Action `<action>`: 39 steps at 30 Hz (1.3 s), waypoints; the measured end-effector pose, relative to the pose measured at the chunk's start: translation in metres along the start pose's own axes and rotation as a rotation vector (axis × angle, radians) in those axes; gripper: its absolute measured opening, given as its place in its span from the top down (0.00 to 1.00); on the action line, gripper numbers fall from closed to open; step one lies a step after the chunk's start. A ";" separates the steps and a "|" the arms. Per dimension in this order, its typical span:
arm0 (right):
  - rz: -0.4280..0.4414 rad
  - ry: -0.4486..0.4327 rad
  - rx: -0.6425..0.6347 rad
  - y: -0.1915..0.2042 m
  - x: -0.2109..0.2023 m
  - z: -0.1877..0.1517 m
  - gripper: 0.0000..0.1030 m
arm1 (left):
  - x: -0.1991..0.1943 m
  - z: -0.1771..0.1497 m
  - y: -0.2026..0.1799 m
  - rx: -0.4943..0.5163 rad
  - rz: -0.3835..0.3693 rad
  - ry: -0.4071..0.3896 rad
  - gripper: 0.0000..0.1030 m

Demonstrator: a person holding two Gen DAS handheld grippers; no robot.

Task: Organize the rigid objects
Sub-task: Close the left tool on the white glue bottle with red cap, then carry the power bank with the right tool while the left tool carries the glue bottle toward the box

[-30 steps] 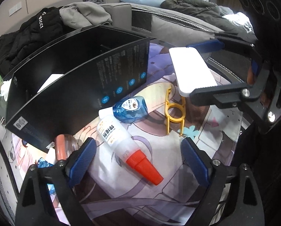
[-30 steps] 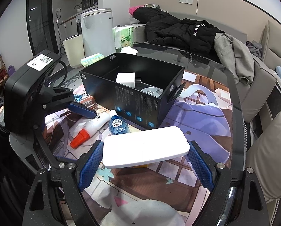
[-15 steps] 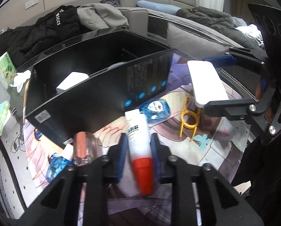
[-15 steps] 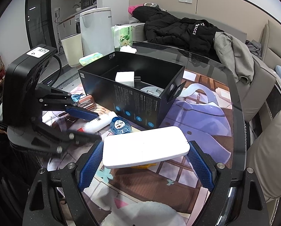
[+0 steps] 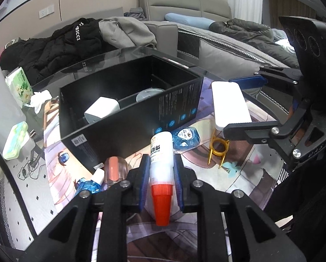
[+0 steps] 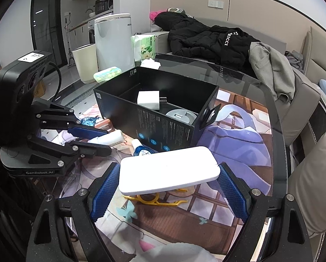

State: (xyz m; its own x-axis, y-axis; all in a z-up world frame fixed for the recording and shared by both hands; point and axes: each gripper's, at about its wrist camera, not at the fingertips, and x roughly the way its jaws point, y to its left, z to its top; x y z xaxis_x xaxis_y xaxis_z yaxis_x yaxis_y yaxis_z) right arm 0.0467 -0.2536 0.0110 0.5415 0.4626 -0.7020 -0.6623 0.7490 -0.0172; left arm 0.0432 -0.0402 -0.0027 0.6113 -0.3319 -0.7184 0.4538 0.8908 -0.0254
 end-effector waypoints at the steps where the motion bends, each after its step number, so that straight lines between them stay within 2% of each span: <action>1: -0.002 -0.008 0.003 0.000 -0.001 0.001 0.13 | -0.002 0.000 0.000 -0.001 0.001 -0.007 0.82; 5: -0.007 -0.044 0.009 0.001 -0.005 0.005 0.13 | -0.014 0.003 0.001 -0.003 0.003 -0.045 0.82; 12: -0.012 -0.160 0.039 0.000 -0.022 0.015 0.13 | -0.031 0.013 0.005 -0.015 0.000 -0.117 0.82; 28: -0.052 -0.217 0.080 -0.007 -0.027 0.024 0.13 | -0.042 0.034 0.025 -0.076 0.016 -0.212 0.82; 39: -0.055 -0.223 0.086 -0.007 -0.015 0.037 0.13 | -0.043 0.047 0.037 -0.093 0.038 -0.261 0.82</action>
State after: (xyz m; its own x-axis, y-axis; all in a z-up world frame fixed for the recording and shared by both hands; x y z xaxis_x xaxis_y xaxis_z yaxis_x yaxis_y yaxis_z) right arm 0.0628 -0.2484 0.0480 0.6828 0.5062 -0.5269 -0.5871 0.8093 0.0167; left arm 0.0643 -0.0073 0.0604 0.7787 -0.3553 -0.5170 0.3729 0.9249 -0.0739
